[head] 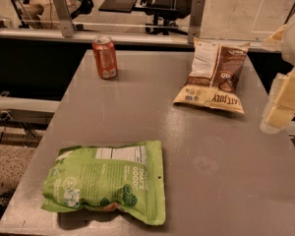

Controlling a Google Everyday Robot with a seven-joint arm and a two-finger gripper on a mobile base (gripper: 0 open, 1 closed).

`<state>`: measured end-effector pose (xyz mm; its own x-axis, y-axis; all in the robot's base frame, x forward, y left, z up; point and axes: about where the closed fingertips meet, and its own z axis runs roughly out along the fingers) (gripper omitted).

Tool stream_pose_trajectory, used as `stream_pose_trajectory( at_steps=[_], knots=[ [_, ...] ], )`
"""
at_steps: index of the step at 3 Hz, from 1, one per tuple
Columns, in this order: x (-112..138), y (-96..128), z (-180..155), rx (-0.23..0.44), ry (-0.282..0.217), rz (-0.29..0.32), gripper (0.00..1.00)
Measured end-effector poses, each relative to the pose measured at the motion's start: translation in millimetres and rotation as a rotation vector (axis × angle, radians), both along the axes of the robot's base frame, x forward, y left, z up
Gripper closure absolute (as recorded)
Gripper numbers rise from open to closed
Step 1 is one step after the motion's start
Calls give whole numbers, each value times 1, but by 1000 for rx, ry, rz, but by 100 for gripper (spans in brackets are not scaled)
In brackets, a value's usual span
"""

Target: Move coke can near brown chip bag

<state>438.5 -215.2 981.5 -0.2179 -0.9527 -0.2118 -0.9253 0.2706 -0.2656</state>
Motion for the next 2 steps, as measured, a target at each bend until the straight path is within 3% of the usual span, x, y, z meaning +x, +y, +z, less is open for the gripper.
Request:
stream_pose_trajectory(
  at_steps=[1, 2],
  knots=[
    [0, 0, 1, 0, -2, 1, 0],
    [22, 22, 6, 69, -19, 53, 0]
  ],
)
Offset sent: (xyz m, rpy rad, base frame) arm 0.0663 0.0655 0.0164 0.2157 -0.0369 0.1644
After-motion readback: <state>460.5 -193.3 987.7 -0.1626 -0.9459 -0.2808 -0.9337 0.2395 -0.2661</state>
